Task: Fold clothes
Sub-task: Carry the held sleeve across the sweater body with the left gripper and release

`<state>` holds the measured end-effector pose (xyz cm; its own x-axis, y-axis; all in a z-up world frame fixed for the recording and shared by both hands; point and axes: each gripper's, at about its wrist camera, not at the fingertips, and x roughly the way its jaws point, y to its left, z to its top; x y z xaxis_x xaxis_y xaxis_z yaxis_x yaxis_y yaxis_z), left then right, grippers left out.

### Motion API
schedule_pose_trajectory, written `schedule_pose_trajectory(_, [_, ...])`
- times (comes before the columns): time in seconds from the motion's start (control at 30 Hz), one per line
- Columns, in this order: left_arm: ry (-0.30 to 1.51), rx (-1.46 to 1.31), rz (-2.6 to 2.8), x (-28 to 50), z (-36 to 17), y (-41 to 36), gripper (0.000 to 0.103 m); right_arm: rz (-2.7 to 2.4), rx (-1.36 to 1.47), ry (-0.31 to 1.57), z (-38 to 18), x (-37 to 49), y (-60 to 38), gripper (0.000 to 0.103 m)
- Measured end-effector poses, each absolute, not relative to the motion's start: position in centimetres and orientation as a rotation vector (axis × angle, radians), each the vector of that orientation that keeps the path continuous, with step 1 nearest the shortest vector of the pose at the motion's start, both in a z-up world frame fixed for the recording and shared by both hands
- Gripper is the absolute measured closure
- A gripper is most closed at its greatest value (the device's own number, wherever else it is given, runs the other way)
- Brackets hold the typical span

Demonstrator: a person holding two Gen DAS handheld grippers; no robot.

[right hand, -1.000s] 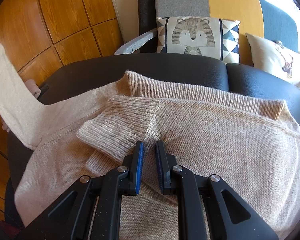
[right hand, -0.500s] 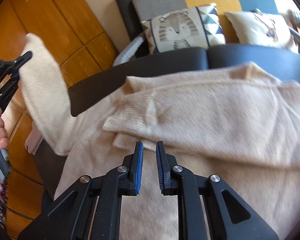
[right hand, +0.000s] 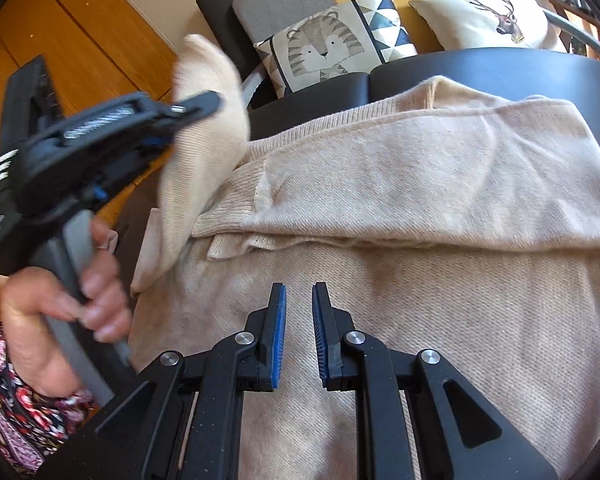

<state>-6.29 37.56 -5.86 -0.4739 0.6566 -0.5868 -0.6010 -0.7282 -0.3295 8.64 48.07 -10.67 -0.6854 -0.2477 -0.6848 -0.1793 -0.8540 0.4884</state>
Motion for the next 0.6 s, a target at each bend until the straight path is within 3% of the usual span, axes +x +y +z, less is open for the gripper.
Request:
schedule_pose_trajectory(0.33, [0.058,-0.990,2.166,-6.6,-8.5,43.1,0.094,-2.755,1.236,-0.877,-10.8,10.2,49.4,0.089])
schedule_pose_trajectory(0.43, [0.101,-1.080,2.112,-6.9,-10.1,44.2,0.083,-2.761,1.245,-0.891,-11.0,10.2,49.8,0.089])
schedule_pose_trajectory(0.6, [0.125,-1.090,2.045,-5.8,-10.8,43.3,0.082,-2.765,1.233,-0.895,-10.9,10.1,49.9,0.089])
